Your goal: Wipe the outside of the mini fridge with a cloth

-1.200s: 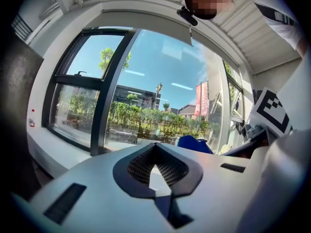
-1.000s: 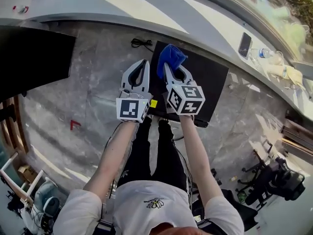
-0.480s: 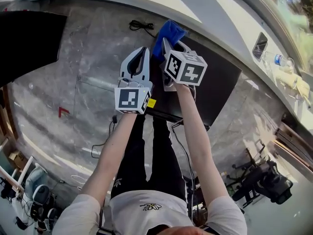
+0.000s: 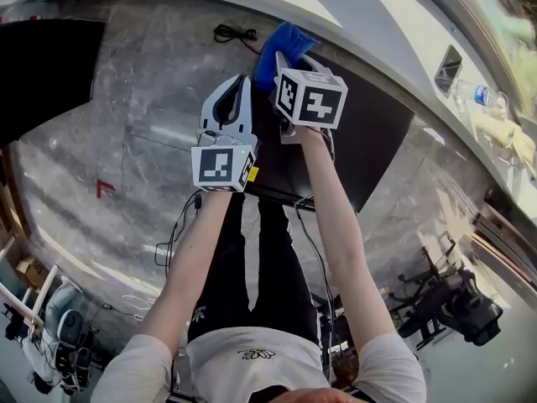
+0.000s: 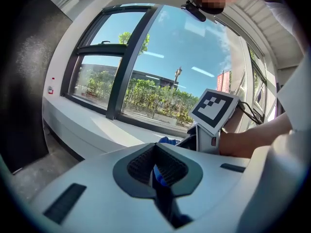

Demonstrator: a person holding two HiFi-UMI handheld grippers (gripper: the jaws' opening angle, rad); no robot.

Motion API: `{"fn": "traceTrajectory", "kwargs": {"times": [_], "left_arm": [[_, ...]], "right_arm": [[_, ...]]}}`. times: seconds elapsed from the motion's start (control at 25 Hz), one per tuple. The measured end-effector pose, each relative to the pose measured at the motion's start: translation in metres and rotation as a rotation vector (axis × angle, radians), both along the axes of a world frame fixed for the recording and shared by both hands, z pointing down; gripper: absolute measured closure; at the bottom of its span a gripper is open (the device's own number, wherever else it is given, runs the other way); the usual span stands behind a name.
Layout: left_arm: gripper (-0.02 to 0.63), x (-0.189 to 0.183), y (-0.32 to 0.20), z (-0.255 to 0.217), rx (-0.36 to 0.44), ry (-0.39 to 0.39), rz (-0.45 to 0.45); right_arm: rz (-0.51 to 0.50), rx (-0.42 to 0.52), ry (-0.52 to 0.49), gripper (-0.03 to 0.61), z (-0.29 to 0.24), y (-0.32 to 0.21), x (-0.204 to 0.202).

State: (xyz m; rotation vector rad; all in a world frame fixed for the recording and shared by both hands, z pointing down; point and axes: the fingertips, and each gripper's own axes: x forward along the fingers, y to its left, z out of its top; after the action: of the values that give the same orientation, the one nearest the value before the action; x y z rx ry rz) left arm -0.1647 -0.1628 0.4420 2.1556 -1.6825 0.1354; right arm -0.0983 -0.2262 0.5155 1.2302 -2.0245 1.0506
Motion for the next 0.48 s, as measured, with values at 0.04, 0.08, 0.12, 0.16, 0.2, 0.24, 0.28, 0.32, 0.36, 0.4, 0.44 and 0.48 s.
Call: {"fn": "traceTrajectory", "kwargs": {"times": [0.04,0.08,0.12,0.16,0.2,0.24,0.28,0.32,0.36,0.4,0.44,0.48], "left_arm": [[0.609,0.002,0.001,0.001,-0.002,-0.002,-0.001],[0.609,0.004,0.002,0.001,-0.004,-0.002,-0.001],[0.609,0.007,0.002,0.002,-0.005,-0.001,0.0],[0.609,0.011,0.003,0.002,-0.005,-0.001,0.003],[0.609,0.014,0.003,0.003,-0.006,-0.002,0.007],[0.609,0.018,0.004,0.003,-0.006,-0.003,0.012],[0.609,0.022,0.004,0.004,-0.008,-0.003,0.016],[0.609,0.026,0.005,0.004,-0.009,-0.002,0.02],[0.609,0.03,0.005,0.003,-0.009,-0.001,0.026],[0.609,0.036,0.005,0.002,-0.008,0.0,0.032],[0.609,0.042,0.006,0.001,-0.007,0.001,0.04],[0.609,0.048,0.006,0.001,-0.006,0.001,0.048]], "right_arm": [[0.004,-0.002,0.003,0.517,0.0,0.001,0.004],[0.012,-0.005,0.006,0.517,0.001,0.002,0.009],[0.02,-0.008,0.009,0.517,0.002,0.003,0.014],[0.028,-0.01,0.012,0.517,0.003,0.005,0.02],[0.033,-0.011,0.016,0.517,0.004,0.006,0.026],[0.037,-0.01,0.022,0.517,0.004,0.008,0.032],[0.039,-0.008,0.028,0.517,0.004,0.009,0.038],[0.043,-0.007,0.032,0.517,0.004,0.01,0.044],[0.051,-0.005,0.035,0.517,0.003,0.011,0.051],[0.061,-0.004,0.037,0.517,0.003,0.012,0.058],[0.073,-0.004,0.04,0.517,0.002,0.013,0.066],[0.084,-0.004,0.045,0.517,0.002,0.015,0.075]]}}
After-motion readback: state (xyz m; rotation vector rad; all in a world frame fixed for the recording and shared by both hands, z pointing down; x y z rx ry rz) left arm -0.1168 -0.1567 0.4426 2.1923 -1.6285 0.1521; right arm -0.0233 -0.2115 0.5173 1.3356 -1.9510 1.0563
